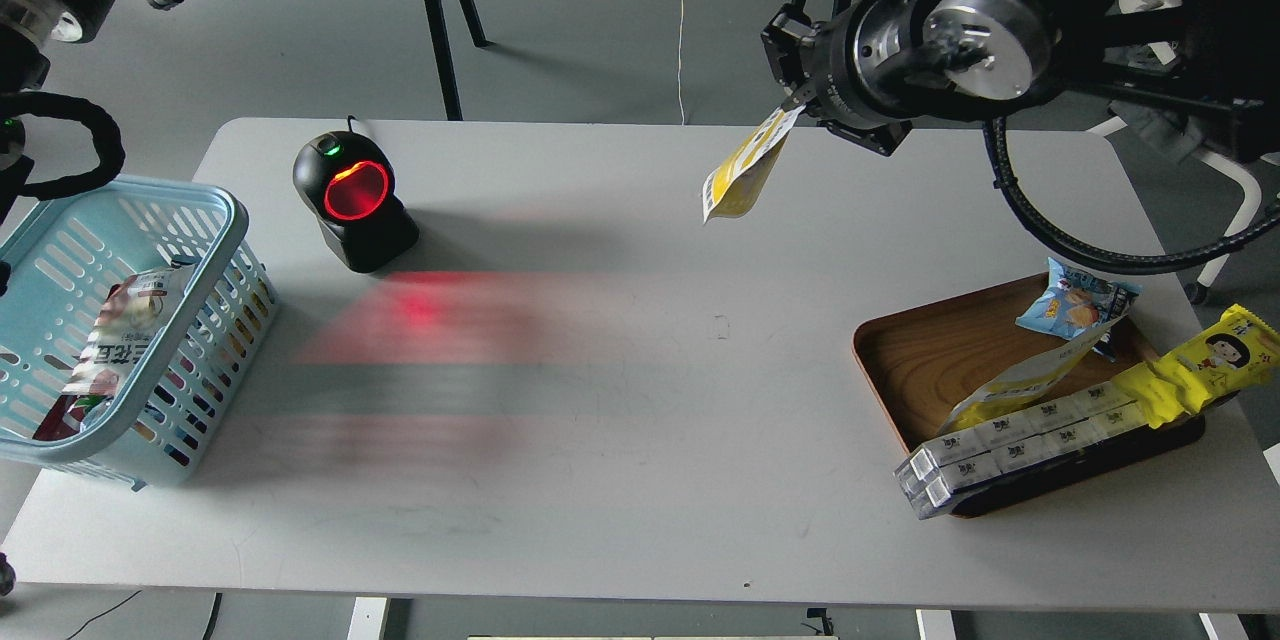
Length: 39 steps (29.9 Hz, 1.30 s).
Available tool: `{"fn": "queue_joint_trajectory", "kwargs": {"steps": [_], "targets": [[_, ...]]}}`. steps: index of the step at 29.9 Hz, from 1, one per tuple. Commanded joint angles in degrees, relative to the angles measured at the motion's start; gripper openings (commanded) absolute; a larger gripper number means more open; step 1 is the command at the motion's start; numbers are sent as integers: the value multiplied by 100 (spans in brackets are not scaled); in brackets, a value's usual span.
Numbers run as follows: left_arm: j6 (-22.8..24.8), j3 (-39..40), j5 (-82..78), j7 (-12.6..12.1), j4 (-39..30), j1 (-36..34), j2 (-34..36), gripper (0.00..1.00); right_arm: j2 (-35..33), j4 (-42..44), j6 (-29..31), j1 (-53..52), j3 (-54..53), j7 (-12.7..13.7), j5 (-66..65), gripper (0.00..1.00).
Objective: Scan snack and place in basket
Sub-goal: 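Lift the yellow packet and carry it toward the table center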
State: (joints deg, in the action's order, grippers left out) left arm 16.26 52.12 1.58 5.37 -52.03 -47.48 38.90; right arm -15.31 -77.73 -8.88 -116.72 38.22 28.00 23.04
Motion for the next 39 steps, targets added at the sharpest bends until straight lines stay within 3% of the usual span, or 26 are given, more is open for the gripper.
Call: {"fn": "queue_joint_trajectory", "kwargs": {"steps": [1, 10, 25, 39], "targets": [[27, 0, 0, 8, 0, 2, 21, 100, 492, 406, -9, 377, -69, 0, -1, 0], [35, 0, 0, 8, 0, 11, 91, 100, 1531, 1479, -26, 1151, -456, 0, -1, 0], [35, 79, 9, -1, 0, -16, 91, 100, 1531, 2639, -26, 1855, -1045, 0, 428, 0], [27, 79, 9, 8, 0, -16, 56, 100, 1531, 2350, -17, 1951, -1230, 0, 939, 0]]}}
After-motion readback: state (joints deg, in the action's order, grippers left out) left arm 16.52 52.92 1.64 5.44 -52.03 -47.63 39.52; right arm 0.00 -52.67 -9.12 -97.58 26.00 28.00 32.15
